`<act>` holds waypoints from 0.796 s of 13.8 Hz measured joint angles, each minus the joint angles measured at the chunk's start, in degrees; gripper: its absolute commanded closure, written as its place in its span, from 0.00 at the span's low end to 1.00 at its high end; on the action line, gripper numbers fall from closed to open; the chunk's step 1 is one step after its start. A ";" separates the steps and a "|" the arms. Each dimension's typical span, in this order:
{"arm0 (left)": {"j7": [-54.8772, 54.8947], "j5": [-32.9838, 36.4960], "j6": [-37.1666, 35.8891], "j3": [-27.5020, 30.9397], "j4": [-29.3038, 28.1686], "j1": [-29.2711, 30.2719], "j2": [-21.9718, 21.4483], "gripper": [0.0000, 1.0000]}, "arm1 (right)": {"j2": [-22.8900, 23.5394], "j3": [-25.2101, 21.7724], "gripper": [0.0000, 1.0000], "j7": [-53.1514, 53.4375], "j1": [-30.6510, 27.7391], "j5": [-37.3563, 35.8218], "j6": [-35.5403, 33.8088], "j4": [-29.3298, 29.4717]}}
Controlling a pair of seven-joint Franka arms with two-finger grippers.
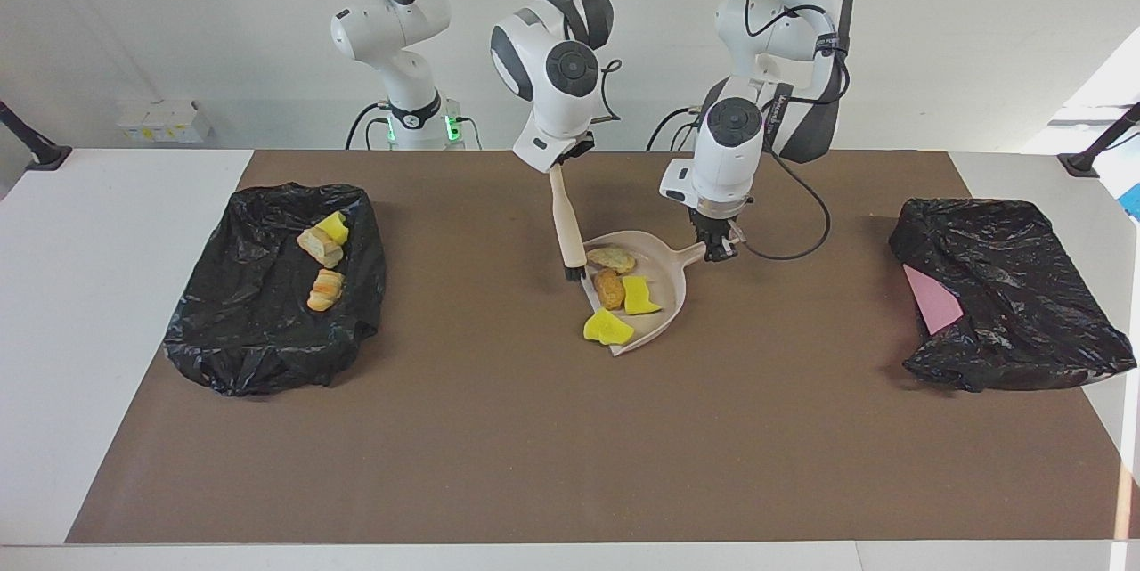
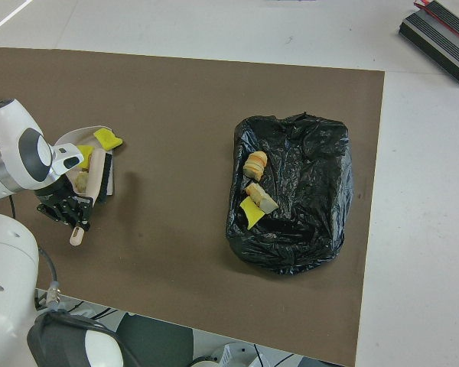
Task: Sweep and dump trash in bin
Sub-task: 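Brush the pieces deeper into the dustpan with the right gripper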
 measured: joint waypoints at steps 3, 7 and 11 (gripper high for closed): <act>0.05 0.00 0.53 -0.10 -0.11 -0.02 0.00 1.00 | -0.82 -0.01 1.00 -0.08 -0.53 0.00 -0.10 0.00; 0.52 0.00 2.57 -0.23 -0.50 -0.21 0.00 1.00 | -1.08 0.01 1.00 -0.09 -0.51 0.00 -0.19 -0.28; 4.40 0.00 6.66 -0.13 -1.25 -0.13 0.00 1.00 | -2.42 0.17 1.00 -0.27 -0.42 0.00 0.00 -2.97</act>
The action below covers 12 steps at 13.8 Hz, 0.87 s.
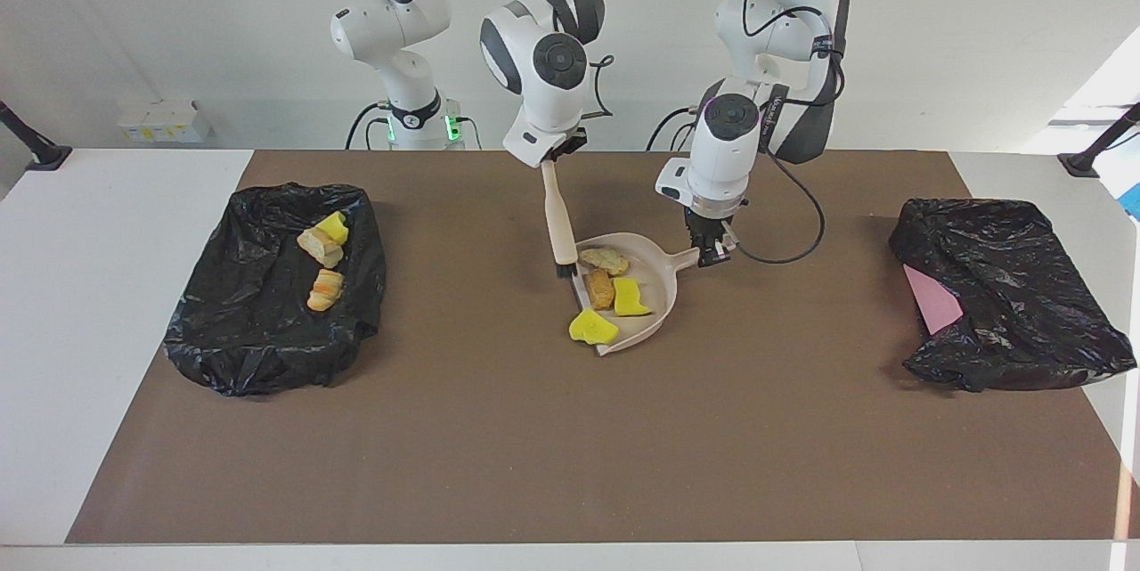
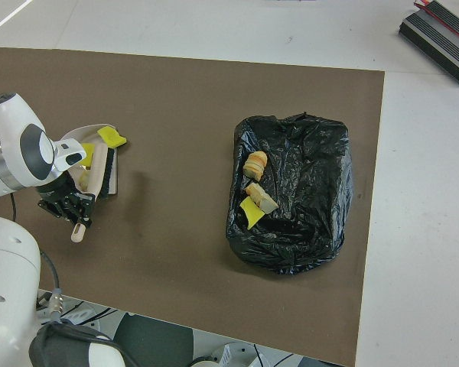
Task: Sweep and dump trash in bin
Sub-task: 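Brush the pieces deeper into the dustpan with the right gripper, then carry the full dustpan to the nearby black bag with the left gripper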
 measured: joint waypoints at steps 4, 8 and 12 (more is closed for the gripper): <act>1.38 -0.05 2.64 0.14 -0.74 0.89 0.01 1.00 | -1.29 -0.04 1.00 -1.74 0.05 -1.45 1.26 -2.01; 4.05 -2.07 3.32 0.12 -0.79 2.09 0.02 1.00 | -0.95 -0.32 1.00 -5.29 -1.91 -6.67 2.01 -1.72; 15.53 -9.91 4.64 0.26 -0.81 7.30 0.07 1.00 | 0.04 -0.43 1.00 -9.57 -5.98 -6.89 3.44 -1.21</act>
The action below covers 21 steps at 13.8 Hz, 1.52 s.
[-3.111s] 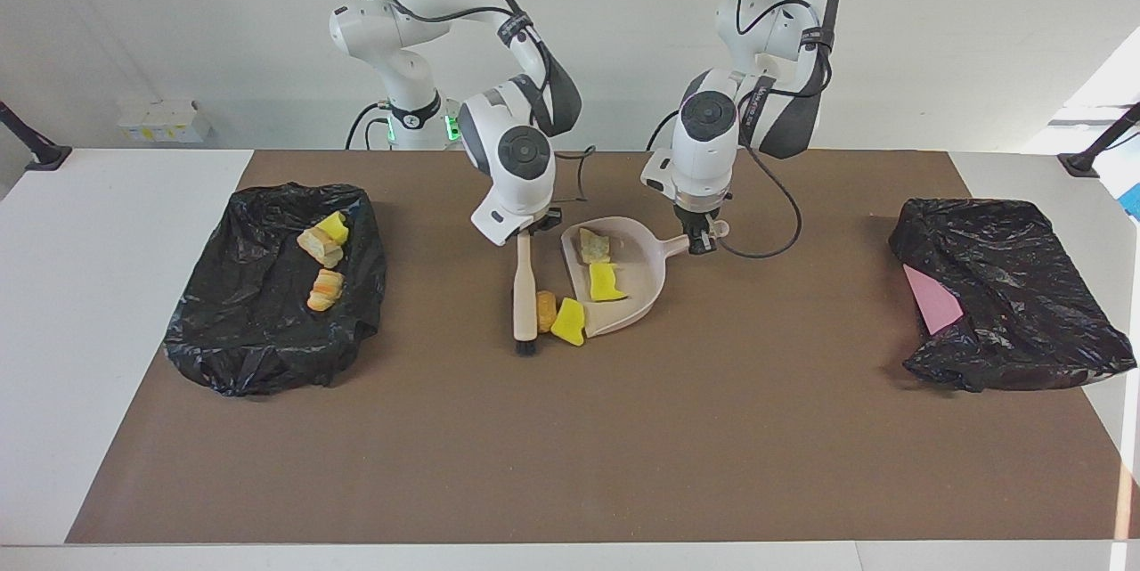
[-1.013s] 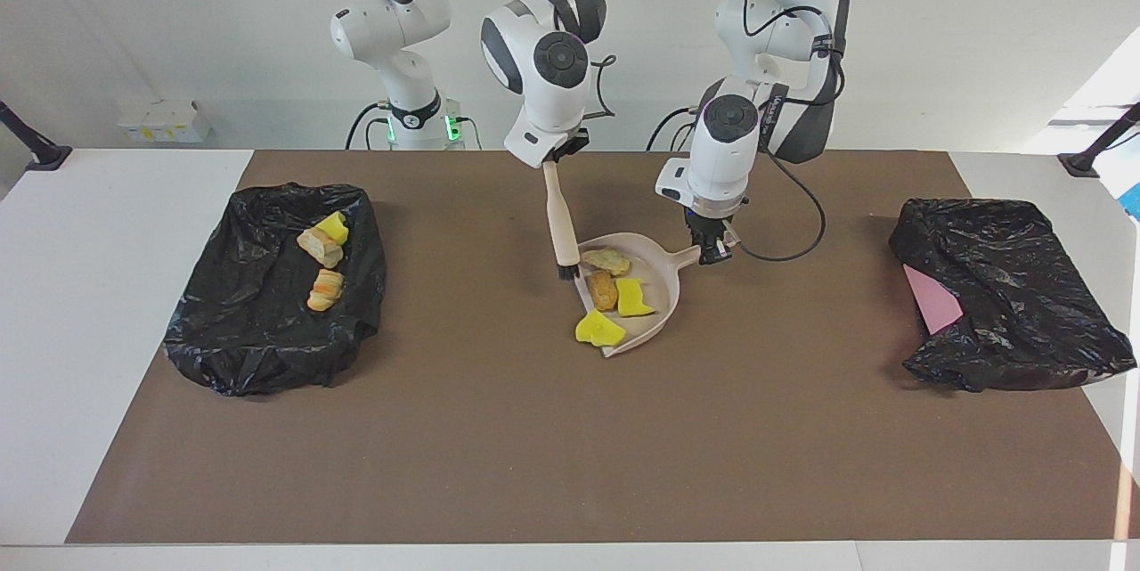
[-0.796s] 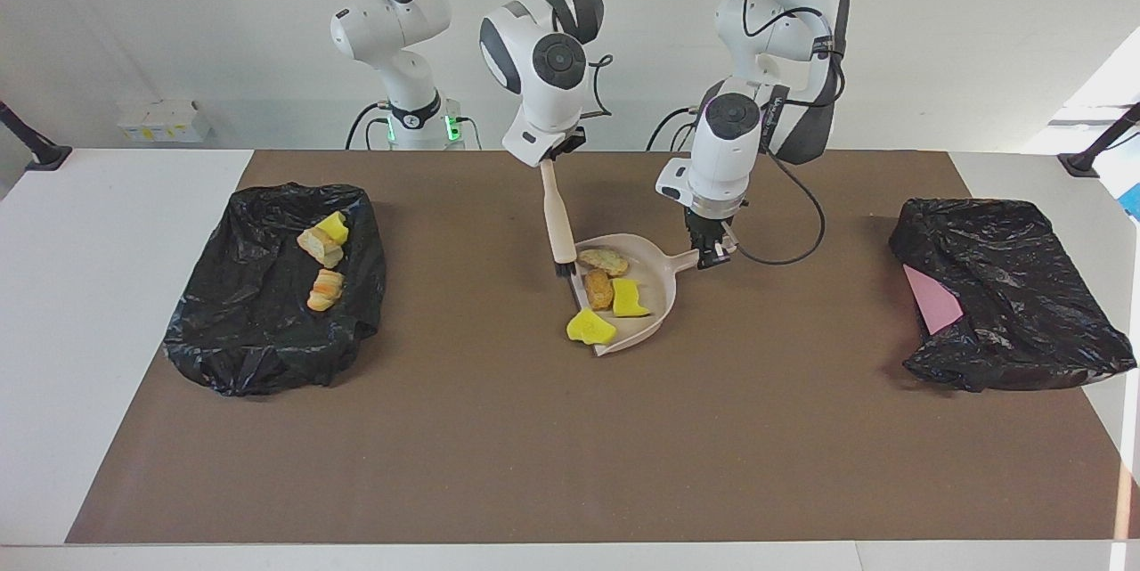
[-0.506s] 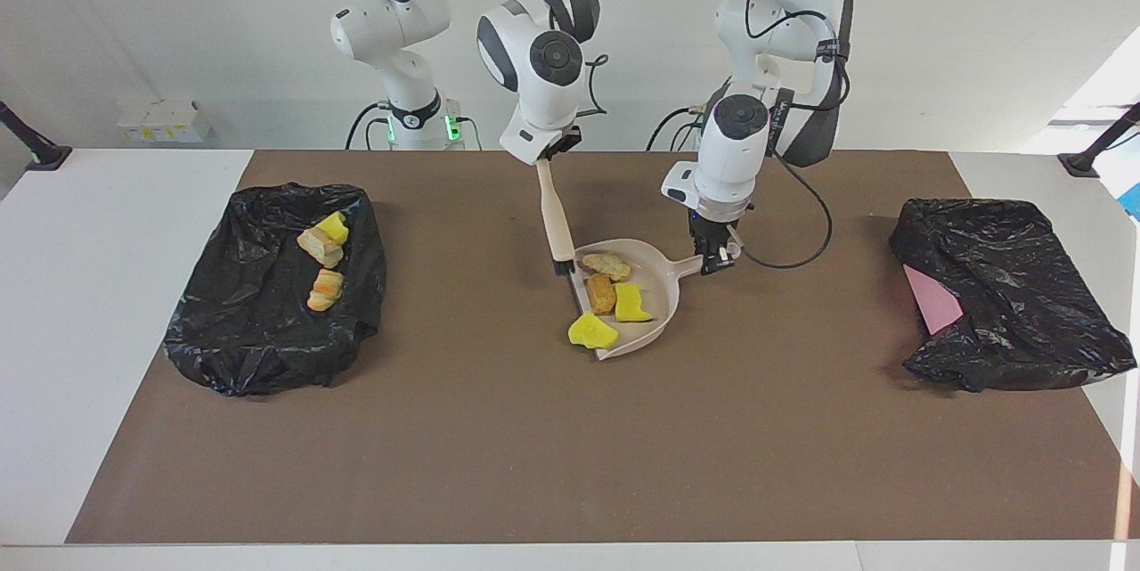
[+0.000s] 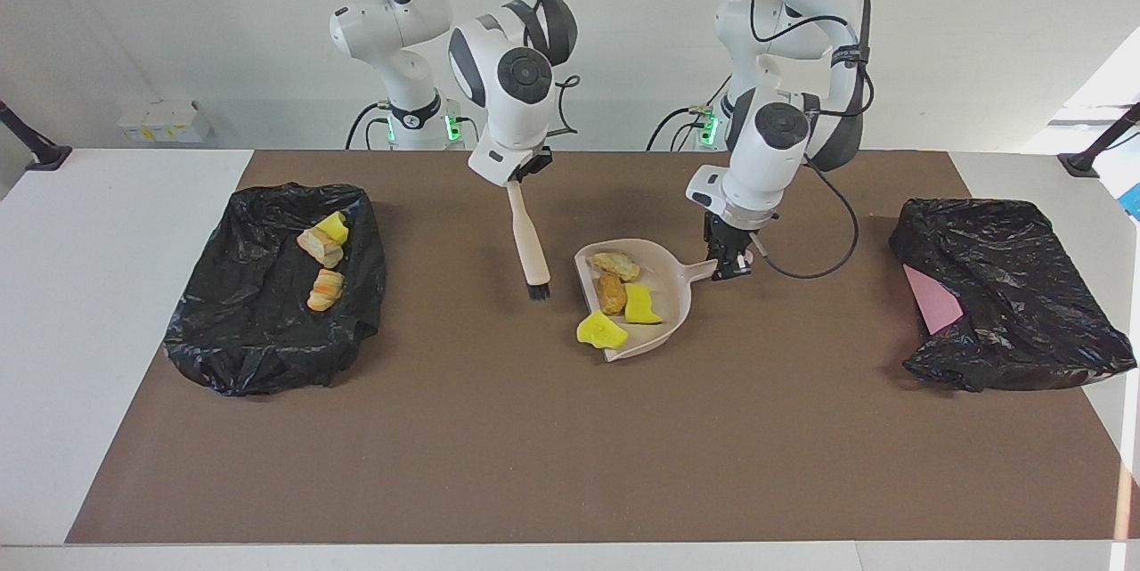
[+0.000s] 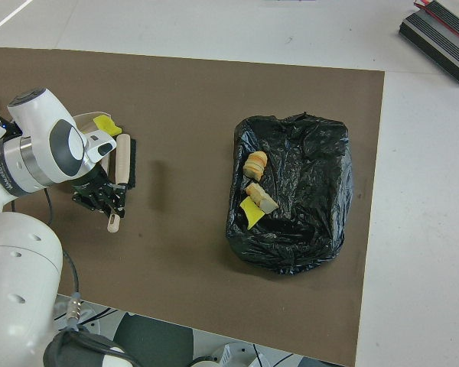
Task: Sweep and dump trash in bin
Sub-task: 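Carry the full dustpan to the nearby black bag with the left gripper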
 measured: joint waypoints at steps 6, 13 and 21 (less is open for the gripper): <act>25.40 -20.77 1.73 0.23 0.02 9.11 -0.01 1.00 | 0.29 0.17 1.00 -0.41 -0.03 2.27 0.67 -0.35; 34.43 -23.95 -5.74 0.57 5.80 14.37 -0.75 1.00 | -5.76 1.05 1.00 16.69 10.96 11.98 4.46 -7.55; 34.40 -3.20 -22.19 1.23 20.70 22.31 0.26 1.00 | -5.08 1.13 1.00 27.10 22.00 14.36 12.56 -13.38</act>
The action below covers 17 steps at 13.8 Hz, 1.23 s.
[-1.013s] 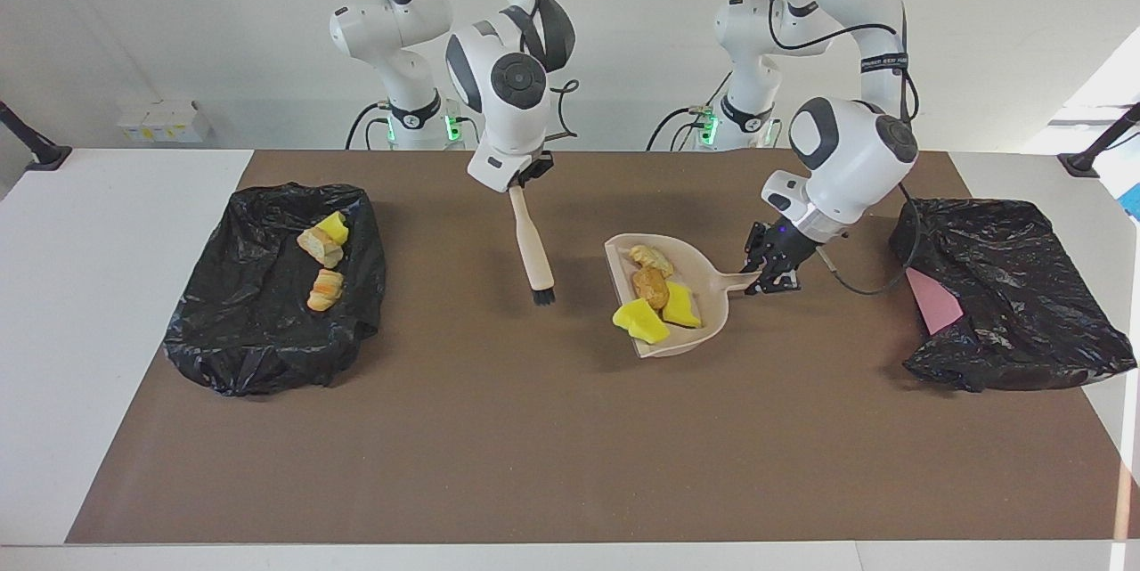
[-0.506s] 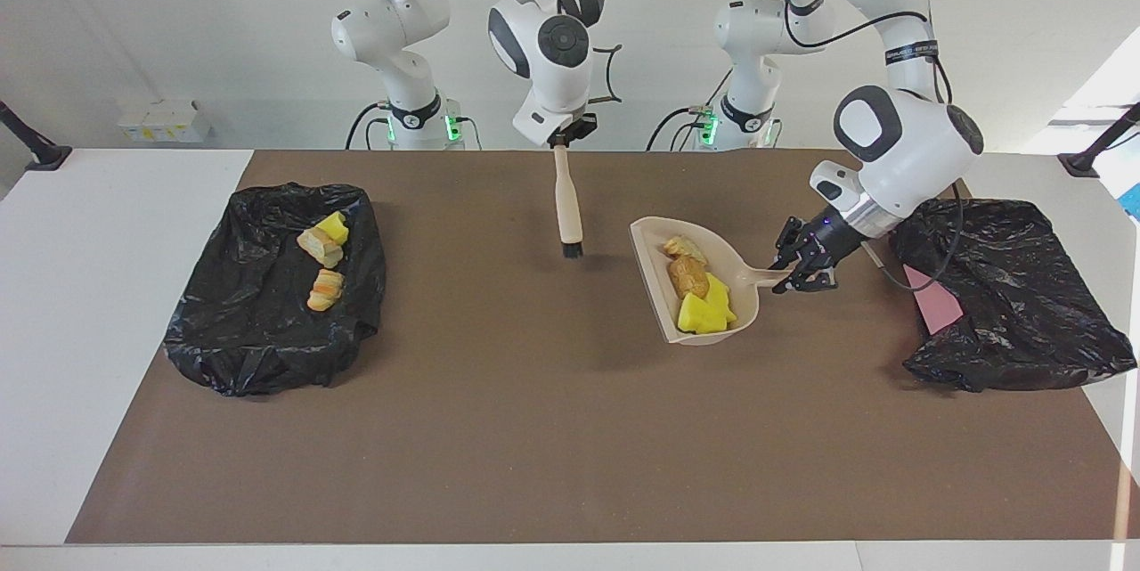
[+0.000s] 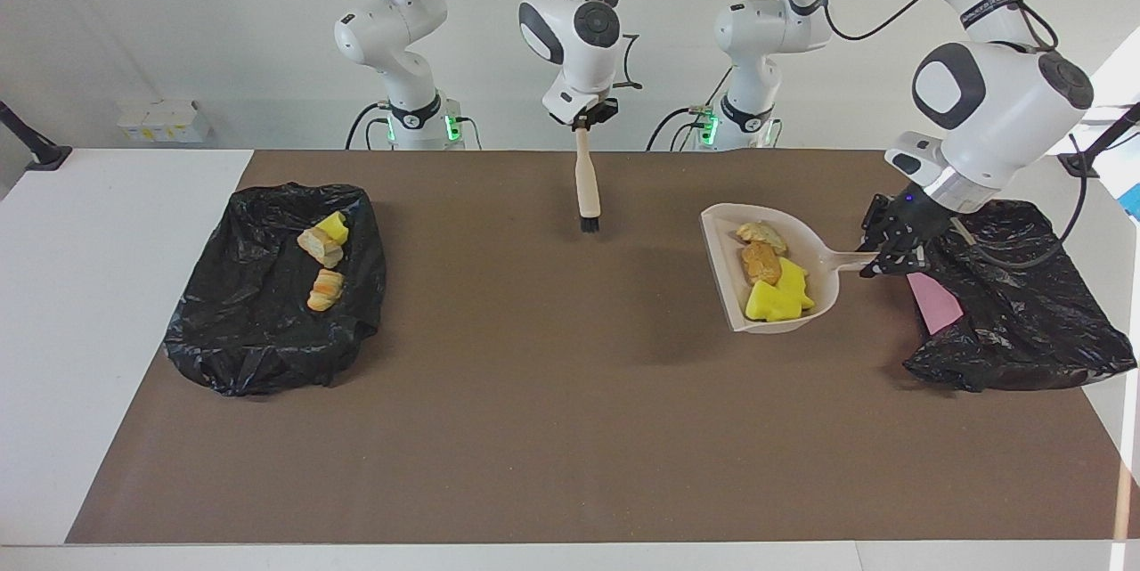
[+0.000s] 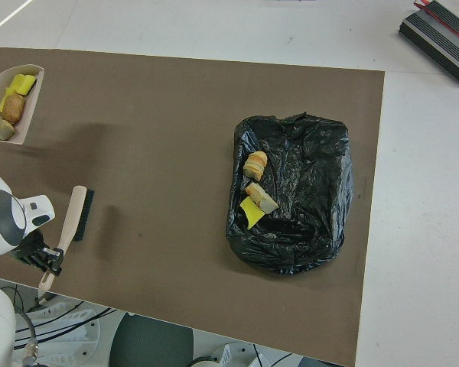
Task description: Sweep and dump trash in bin
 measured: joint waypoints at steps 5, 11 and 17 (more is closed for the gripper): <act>4.84 8.95 -5.27 0.11 5.39 6.49 1.26 1.00 | 2.00 -0.26 1.00 -0.35 0.76 2.05 1.32 -0.49; 17.23 15.91 -4.80 0.24 6.19 16.76 1.70 1.00 | 2.49 -0.26 1.00 -0.72 0.57 2.79 1.47 -1.34; 21.42 28.94 6.15 0.23 6.49 23.38 2.23 1.00 | 2.78 -0.26 0.69 -0.72 0.57 2.87 3.89 -2.18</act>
